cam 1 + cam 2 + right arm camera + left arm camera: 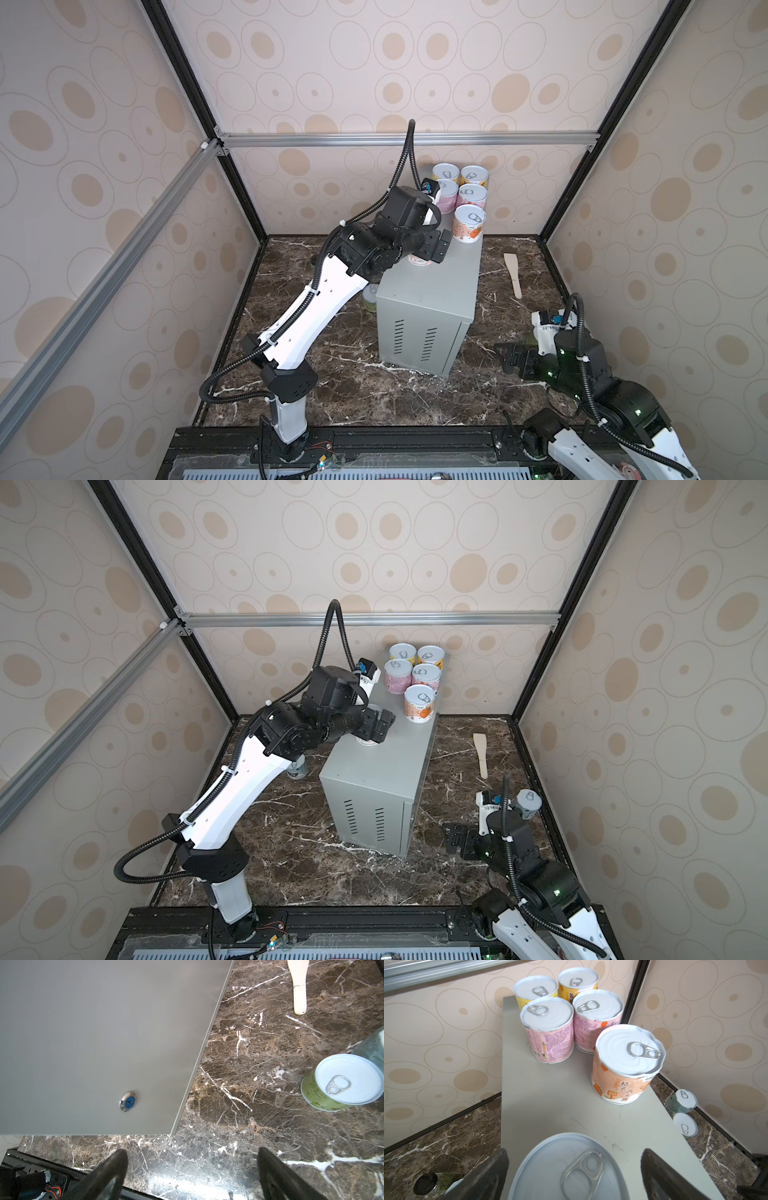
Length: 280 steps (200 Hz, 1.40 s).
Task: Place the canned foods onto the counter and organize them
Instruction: 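Carry the held orange-labelled can over the box top near the other cans, then lower the orange-labelled can onto the box top beside the orange can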
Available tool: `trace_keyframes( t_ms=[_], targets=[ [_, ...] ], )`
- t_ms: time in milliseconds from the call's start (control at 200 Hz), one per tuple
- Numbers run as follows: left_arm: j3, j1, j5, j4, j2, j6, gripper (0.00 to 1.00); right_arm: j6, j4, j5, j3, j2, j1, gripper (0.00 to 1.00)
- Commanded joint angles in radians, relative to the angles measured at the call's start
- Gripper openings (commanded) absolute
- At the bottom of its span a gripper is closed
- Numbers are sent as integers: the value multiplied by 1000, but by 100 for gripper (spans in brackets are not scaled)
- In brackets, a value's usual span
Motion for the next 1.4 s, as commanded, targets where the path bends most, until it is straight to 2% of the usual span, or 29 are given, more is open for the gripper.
trace_keyframes(
  t_ms=[0,70,180,455,660,1090,1395],
  targets=[
    [27,-11,-4,18,-91,29,99,-8,-25,17,42,-8,-4,99],
    [-8,-11,1,31,-138,34,99,-6,-30,17,52,-8,-5,99],
    [-157,-11,17,96,-247,36,95,-2,-37,18,67,-5,-5,99],
    [-629,-11,69,334,-533,30,72,3,-58,36,76,-8,-5,99],
    [-800,-11,101,432,-595,18,57,8,-54,29,65,1,-5,99],
    [-903,-12,68,586,-554,-18,48,-3,-28,24,39,21,-5,99],
    [-892,-11,83,648,-474,-49,45,-21,-10,37,23,33,-4,99]
  ],
)
